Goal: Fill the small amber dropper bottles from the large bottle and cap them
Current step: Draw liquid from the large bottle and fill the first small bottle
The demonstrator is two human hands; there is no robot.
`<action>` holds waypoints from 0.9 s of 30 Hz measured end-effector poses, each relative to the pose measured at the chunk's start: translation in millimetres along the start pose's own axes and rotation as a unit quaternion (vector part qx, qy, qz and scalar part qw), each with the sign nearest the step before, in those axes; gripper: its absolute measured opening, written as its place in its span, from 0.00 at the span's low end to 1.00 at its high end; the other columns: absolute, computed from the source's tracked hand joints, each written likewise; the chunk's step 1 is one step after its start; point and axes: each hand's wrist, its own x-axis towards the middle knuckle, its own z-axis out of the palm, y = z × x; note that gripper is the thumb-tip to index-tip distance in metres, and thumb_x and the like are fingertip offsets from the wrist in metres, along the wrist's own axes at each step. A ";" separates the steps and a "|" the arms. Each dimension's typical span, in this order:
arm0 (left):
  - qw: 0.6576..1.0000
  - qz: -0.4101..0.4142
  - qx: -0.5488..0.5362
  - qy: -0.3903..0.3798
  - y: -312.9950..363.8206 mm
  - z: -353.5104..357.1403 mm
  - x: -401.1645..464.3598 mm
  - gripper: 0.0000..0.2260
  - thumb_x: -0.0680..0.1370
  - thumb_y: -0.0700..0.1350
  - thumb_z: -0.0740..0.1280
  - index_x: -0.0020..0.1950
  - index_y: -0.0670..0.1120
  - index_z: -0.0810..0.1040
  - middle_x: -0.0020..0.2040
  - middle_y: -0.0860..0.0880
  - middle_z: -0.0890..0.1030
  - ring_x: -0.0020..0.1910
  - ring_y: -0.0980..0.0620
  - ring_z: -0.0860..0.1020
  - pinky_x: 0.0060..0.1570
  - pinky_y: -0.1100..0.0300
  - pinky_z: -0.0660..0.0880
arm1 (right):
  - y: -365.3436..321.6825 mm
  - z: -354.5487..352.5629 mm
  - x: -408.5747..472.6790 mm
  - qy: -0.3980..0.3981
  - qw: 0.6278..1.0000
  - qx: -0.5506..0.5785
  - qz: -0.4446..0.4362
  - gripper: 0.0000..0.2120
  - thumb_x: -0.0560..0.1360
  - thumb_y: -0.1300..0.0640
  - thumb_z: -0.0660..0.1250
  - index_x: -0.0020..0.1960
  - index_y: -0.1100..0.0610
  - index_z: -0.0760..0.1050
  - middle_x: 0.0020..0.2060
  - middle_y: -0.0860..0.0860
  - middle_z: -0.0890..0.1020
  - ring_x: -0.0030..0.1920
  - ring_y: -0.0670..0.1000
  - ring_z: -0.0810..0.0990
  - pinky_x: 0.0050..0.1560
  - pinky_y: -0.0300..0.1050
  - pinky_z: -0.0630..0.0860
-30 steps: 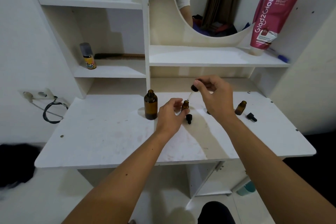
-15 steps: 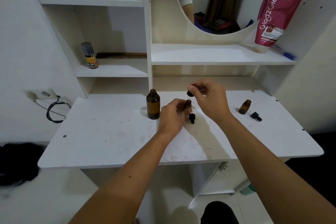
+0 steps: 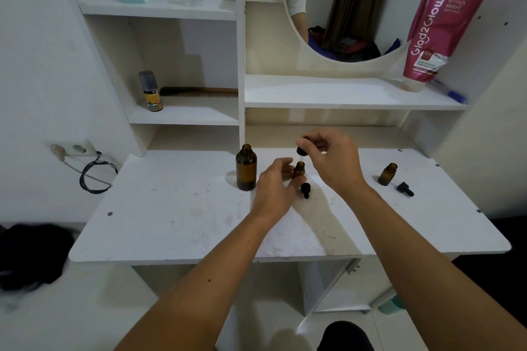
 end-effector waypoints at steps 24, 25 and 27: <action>0.997 -0.038 -0.058 0.042 -18.7 -121.5 -59.0 0.18 0.71 0.45 0.82 0.58 0.48 0.82 0.51 0.53 0.87 0.49 0.55 0.86 0.55 0.52 0.83 | -92.3 21.7 9.5 0.092 0.987 0.109 -0.071 0.08 0.78 0.53 0.75 0.53 0.58 0.85 0.43 0.46 0.88 0.45 0.42 0.85 0.51 0.33 0.79; 0.996 -0.045 -0.062 0.055 -18.7 -122.0 -56.9 0.18 0.71 0.45 0.82 0.57 0.48 0.81 0.51 0.53 0.86 0.49 0.55 0.86 0.55 0.52 0.84 | -93.1 23.4 9.8 0.092 0.987 0.112 -0.072 0.08 0.78 0.53 0.75 0.53 0.58 0.85 0.44 0.46 0.88 0.45 0.42 0.85 0.51 0.34 0.80; 0.994 -0.055 -0.061 0.070 -17.2 -119.9 -51.6 0.22 0.69 0.47 0.83 0.59 0.49 0.79 0.54 0.53 0.85 0.51 0.54 0.85 0.57 0.52 0.83 | -93.2 27.3 10.3 0.091 0.987 0.111 -0.073 0.09 0.78 0.53 0.75 0.54 0.58 0.85 0.45 0.47 0.87 0.46 0.43 0.85 0.52 0.34 0.80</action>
